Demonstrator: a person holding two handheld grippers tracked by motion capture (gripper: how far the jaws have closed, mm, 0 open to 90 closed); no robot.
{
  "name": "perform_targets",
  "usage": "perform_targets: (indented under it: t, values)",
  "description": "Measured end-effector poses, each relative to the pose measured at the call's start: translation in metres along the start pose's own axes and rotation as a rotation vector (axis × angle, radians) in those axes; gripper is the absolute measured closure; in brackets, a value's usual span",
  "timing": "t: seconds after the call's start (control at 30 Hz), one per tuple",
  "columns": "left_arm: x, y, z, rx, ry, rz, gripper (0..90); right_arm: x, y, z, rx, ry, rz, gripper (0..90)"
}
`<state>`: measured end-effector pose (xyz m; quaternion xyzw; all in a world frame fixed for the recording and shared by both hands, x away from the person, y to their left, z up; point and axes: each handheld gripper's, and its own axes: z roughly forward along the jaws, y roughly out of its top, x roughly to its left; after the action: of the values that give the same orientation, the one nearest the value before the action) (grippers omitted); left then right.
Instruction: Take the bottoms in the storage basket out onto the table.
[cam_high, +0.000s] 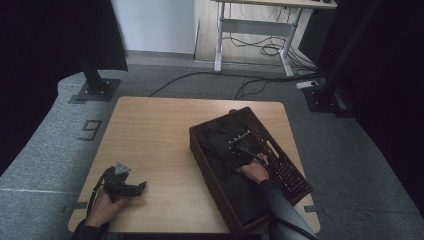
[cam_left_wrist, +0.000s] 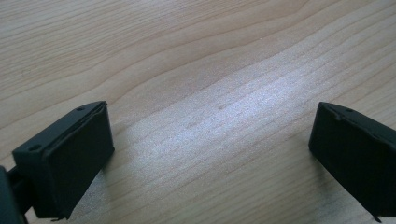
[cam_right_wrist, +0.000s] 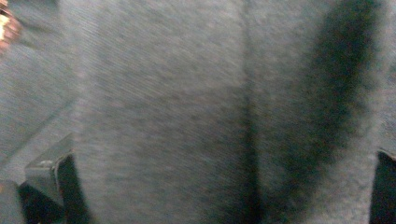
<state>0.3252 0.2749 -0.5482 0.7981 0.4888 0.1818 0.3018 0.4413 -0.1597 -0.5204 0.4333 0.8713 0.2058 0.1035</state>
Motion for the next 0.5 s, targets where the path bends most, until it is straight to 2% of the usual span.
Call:
perform_targets:
  t: [0.03, 0.07, 0.1, 0.17, 0.2, 0.33, 0.37, 0.4, 0.47, 0.5]
  values:
    - [0.0, 0.0, 0.0, 0.0, 0.0, 0.0, 0.0, -0.0068, -0.001, -0.0003, 0.003, -0.01, 0.022, 0.0]
    - [0.0, 0.0, 0.0, 0.0, 0.0, 0.0, 0.0, -0.0068, -0.001, -0.0003, 0.003, -0.01, 0.022, 0.0]
    - [0.0, 0.0, 0.0, 0.0, 0.0, 0.0, 0.0, -0.0132, -0.0019, -0.0007, 0.002, -0.014, 0.048, 0.0]
    - [0.0, 0.0, 0.0, 0.0, 0.0, 0.0, 0.0, -0.013, -0.0019, -0.0003, 0.002, -0.017, 0.043, 0.0]
    - [0.0, 0.0, 0.0, 0.0, 0.0, 0.0, 0.0, -0.0083, -0.0009, 0.0019, 0.006, -0.039, 0.019, 0.0]
    - [0.0, 0.0, 0.0, 0.0, 0.0, 0.0, 0.0, -0.0057, 0.001, 0.0041, 0.007, -0.053, 0.004, 0.0]
    - [0.0, 0.0, 0.0, 0.0, 0.0, 0.0, 0.0, -0.0052, 0.0019, 0.003, 0.005, -0.062, 0.009, 8.4]
    - [0.0, 0.0, 0.0, 0.0, 0.0, 0.0, 0.0, -0.0052, 0.0019, 0.003, 0.005, -0.062, 0.009, 8.4]
    - [0.0, 0.0, 0.0, 0.0, 0.0, 0.0, 0.0, -0.0036, 0.0026, -0.0023, -0.016, -0.066, -0.004, 23.8]
    - [0.0, 0.0, 0.0, 0.0, 0.0, 0.0, 0.0, -0.0034, 0.0027, -0.0036, -0.02, -0.069, 0.001, 28.3]
